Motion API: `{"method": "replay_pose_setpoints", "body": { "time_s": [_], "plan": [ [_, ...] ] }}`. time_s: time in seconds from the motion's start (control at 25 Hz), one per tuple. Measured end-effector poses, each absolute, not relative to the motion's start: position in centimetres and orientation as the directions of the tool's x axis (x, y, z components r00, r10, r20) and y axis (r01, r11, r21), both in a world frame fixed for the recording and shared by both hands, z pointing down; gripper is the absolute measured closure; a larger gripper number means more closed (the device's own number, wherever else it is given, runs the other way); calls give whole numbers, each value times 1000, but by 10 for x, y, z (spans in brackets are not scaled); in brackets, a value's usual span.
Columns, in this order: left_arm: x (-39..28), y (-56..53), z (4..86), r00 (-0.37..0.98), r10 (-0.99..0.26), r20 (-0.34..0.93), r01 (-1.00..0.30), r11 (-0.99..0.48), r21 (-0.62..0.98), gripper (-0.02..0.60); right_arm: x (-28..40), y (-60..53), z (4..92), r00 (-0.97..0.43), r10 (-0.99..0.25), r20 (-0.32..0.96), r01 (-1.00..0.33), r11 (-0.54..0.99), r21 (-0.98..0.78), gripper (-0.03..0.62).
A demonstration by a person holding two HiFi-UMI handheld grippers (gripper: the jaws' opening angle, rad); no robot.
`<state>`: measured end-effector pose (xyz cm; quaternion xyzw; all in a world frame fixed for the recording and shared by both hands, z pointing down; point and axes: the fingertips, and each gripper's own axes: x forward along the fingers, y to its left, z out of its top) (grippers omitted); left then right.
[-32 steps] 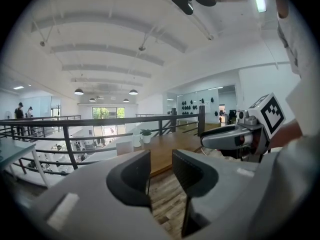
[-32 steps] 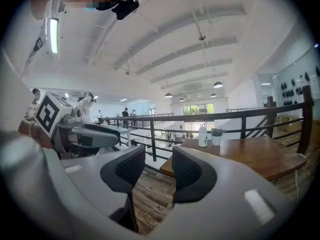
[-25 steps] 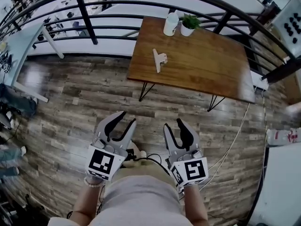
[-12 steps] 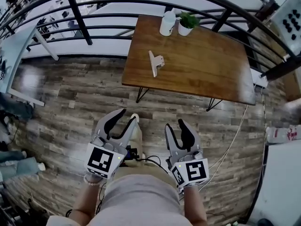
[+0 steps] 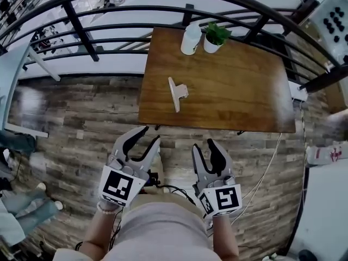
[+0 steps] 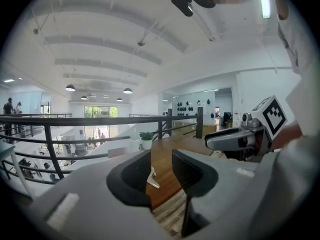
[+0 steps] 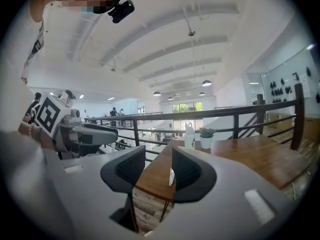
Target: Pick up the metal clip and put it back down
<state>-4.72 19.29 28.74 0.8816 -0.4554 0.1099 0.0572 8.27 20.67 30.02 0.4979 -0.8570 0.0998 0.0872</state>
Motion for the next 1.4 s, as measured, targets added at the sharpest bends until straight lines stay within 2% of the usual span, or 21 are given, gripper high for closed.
{"method": "replay_pose_setpoints", "body": {
  "time_s": [0.72, 1.0, 1.4],
  "plan": [
    [-63, 33, 289, 657, -701, 277, -729, -685, -5, 449, 55, 48, 303, -420, -859, 294, -907, 410, -99, 418],
    [-67, 16, 301, 679, -673, 294, -712, -701, 37, 449, 44, 32, 315, -414, -842, 345, -908, 410, -88, 416],
    [-53, 4, 323, 674, -651, 348, -696, -718, 4, 449, 53, 19, 342, -434, -804, 406, -896, 430, -107, 416]
  ]
}}
